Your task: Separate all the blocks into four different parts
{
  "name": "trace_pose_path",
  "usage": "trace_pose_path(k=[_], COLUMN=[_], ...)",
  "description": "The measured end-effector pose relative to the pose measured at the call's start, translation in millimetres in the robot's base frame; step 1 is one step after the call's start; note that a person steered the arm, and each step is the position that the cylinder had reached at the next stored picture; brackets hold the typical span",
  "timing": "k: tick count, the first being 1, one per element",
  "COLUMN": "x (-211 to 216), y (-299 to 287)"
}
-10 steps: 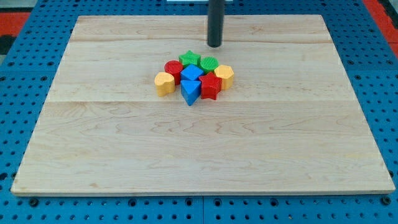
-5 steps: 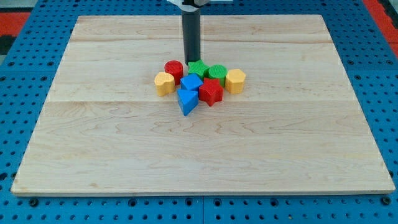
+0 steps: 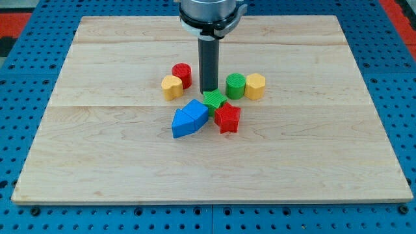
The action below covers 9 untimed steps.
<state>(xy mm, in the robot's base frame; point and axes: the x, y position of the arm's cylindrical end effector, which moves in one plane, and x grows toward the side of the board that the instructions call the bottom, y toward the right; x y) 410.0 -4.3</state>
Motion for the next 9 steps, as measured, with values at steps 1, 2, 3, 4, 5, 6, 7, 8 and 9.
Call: trace_pose_path(k=[1, 2, 3, 4, 5, 6, 7, 8, 9], x=[4.3, 12.4, 29.7, 29.3, 28.7, 55.1, 74.7, 81.8, 81.8], y=[-0.3, -4.9, -27.3, -26.0, 13.7, 16.5, -6.1, -49.4, -67.8])
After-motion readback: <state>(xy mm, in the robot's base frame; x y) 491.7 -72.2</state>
